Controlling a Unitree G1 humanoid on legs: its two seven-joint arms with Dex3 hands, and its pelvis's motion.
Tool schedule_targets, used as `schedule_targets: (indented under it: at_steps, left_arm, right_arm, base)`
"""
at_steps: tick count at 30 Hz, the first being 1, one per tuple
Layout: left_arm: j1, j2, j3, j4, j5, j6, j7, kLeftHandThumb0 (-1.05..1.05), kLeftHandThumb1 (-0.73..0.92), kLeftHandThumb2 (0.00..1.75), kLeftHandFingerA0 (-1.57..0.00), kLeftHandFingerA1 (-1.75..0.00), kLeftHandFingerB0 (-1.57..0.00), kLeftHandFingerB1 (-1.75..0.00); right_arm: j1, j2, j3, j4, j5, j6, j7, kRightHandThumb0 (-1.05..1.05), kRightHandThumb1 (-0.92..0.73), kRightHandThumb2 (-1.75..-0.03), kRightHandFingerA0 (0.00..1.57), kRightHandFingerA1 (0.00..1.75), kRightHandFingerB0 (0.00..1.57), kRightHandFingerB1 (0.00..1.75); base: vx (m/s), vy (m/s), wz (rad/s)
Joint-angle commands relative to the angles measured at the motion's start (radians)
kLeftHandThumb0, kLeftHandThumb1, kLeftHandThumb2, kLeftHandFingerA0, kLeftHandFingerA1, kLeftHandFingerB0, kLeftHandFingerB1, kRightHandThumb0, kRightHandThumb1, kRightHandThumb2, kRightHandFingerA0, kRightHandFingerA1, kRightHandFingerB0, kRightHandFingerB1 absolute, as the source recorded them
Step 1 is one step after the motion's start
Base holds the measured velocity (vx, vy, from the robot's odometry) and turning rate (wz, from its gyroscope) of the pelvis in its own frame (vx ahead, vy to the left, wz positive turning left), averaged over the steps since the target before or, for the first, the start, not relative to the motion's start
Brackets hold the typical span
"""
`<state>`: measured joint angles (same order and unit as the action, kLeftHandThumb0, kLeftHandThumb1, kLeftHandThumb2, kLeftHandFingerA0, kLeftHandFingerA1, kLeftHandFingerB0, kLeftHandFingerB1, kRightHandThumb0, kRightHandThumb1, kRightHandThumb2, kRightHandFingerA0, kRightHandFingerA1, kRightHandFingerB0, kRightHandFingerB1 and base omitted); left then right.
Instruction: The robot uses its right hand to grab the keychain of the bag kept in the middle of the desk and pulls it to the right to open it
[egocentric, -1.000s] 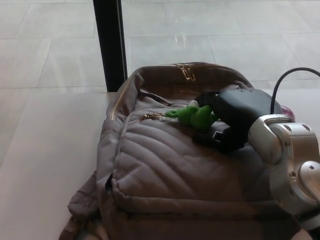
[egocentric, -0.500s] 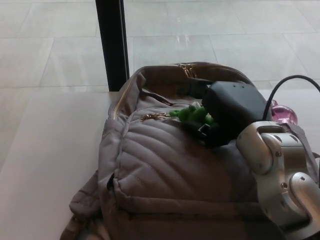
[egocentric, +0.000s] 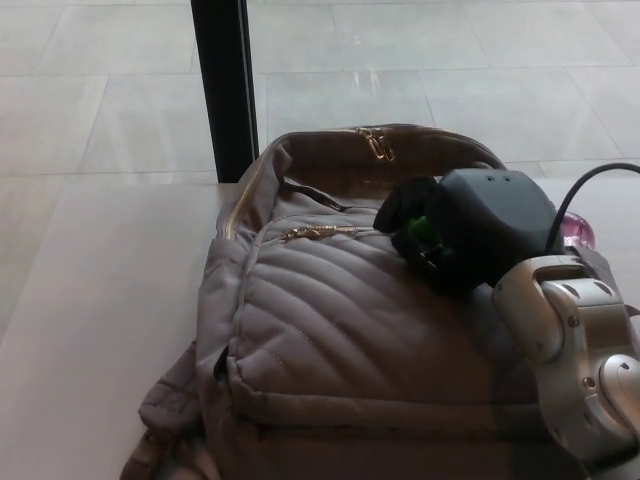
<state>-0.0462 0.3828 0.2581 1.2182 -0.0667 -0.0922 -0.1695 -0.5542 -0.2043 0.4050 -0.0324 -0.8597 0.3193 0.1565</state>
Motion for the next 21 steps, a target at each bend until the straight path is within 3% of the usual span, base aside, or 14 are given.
schedule_targets:
  at_steps: [1,2,3,5,7,8,10,11,13,14,18,19,20,21]
  left_arm:
    - [0.001,0.008,-0.007,0.001,0.004,-0.006,-0.006,-0.87,0.92,0.82,-0.72,-0.64,-0.67,-0.52]
    - [0.002,0.008,0.003,0.004,-0.009,-0.009,-0.027,-0.88,0.92,0.76,-0.69,-0.66,-0.65,-0.55]
    - [0.004,0.009,-0.003,0.009,-0.003,-0.016,-0.022,-0.96,0.82,0.95,-0.71,-0.67,-0.65,-0.56]
    - [0.003,0.010,-0.006,0.008,0.001,-0.015,-0.020,-0.88,0.92,0.82,-0.73,-0.68,-0.69,-0.52]
    - [0.002,0.010,-0.010,0.004,0.004,-0.011,-0.016,-0.88,0.92,0.82,-0.73,-0.68,-0.69,-0.52]
    - [0.002,0.008,-0.004,-0.004,-0.004,-0.001,-0.010,-0.92,0.92,0.84,-0.73,-0.69,-0.65,-0.53]
    - [0.001,0.009,-0.009,-0.004,0.002,-0.002,-0.008,-0.89,0.92,0.77,-0.73,-0.67,-0.70,-0.55]
    - [-0.003,0.008,-0.009,0.001,0.002,0.003,-0.005,-0.93,0.83,0.96,-0.73,-0.69,-0.67,-0.57]
    - [-0.004,0.010,-0.007,0.000,-0.001,0.008,-0.016,-0.93,0.83,0.96,-0.70,-0.71,-0.65,-0.58]
    - [-0.005,0.010,0.000,0.000,-0.010,0.012,-0.024,-0.88,0.92,0.80,-0.72,-0.72,-0.69,-0.55]
    - [0.002,0.012,-0.022,-0.001,0.014,-0.011,-0.021,-0.88,0.92,0.85,-0.70,-0.69,-0.65,-0.54]
    - [0.003,0.011,-0.021,0.000,0.011,-0.013,-0.025,-0.88,0.92,0.82,-0.70,-0.68,-0.68,-0.54]
    - [0.004,0.011,-0.017,0.003,0.004,-0.013,-0.035,-0.93,0.84,0.96,-0.70,-0.72,-0.65,-0.58]
    - [0.002,0.011,-0.013,0.005,-0.001,-0.008,-0.040,-0.93,0.84,0.96,-0.70,-0.72,-0.65,-0.58]
  right_arm:
    - [0.002,-0.025,0.002,0.017,-0.014,0.001,0.013,-0.32,-0.71,-0.75,0.95,1.70,0.81,0.53]
    - [0.003,-0.026,0.004,0.014,-0.016,0.001,0.015,-0.33,-0.72,-0.69,0.89,1.69,0.78,0.51]
    - [0.000,-0.032,0.015,0.014,-0.026,0.001,0.029,-0.40,-0.78,-0.65,0.91,1.59,0.61,0.43]
    - [-0.003,-0.039,0.022,0.011,-0.032,0.005,0.044,-0.54,-0.79,-0.69,0.90,1.52,0.41,0.37]
    - [-0.008,-0.047,0.031,0.007,-0.039,0.011,0.063,-0.54,-0.79,-0.69,0.90,1.52,0.41,0.37]
    - [-0.019,-0.048,0.042,0.004,-0.048,0.046,0.121,-0.62,-0.80,-0.67,0.91,1.38,0.27,0.32]
    - [-0.018,-0.050,0.042,0.005,-0.044,0.044,0.118,-0.62,-0.81,-0.65,0.93,1.34,0.29,0.34]
    - [-0.012,-0.045,0.034,0.012,-0.033,0.038,0.100,-0.59,-0.80,-0.64,0.92,1.42,0.47,0.44]
    - [-0.006,-0.042,0.027,0.013,-0.024,0.028,0.082,-0.54,-0.78,-0.68,0.88,1.53,0.59,0.51]
    - [-0.008,-0.038,0.024,0.014,-0.022,0.036,0.091,-0.49,-0.77,-0.70,0.86,1.58,0.59,0.51]
    - [-0.017,-0.057,0.035,0.014,-0.023,0.055,0.174,-0.50,-0.77,-0.69,0.83,1.57,0.49,0.45]
    - [-0.025,-0.064,0.044,0.014,-0.033,0.074,0.218,-0.62,-0.77,-0.63,0.84,1.36,0.28,0.34]
    - [-0.043,-0.080,0.062,0.018,-0.051,0.113,0.307,-0.74,-0.60,-0.94,0.90,1.03,0.07,0.43]
    - [-0.052,-0.086,0.069,0.020,-0.058,0.131,0.346,-0.74,-0.60,-0.94,0.90,1.03,0.07,0.43]
  base:
    - [0.00,0.000,0.00]
    - [0.00,0.000,0.00]
    - [0.00,0.000,0.00]
    - [0.00,0.000,0.00]
    - [0.00,0.000,0.00]
    - [0.00,0.000,0.00]
    - [0.00,0.000,0.00]
    - [0.00,0.000,0.00]
    - [0.00,0.000,0.00]
    - [0.00,0.000,0.00]
    - [0.00,0.000,0.00]
    - [0.00,0.000,0.00]
    - [0.00,0.000,0.00]
    - [0.00,0.000,0.00]
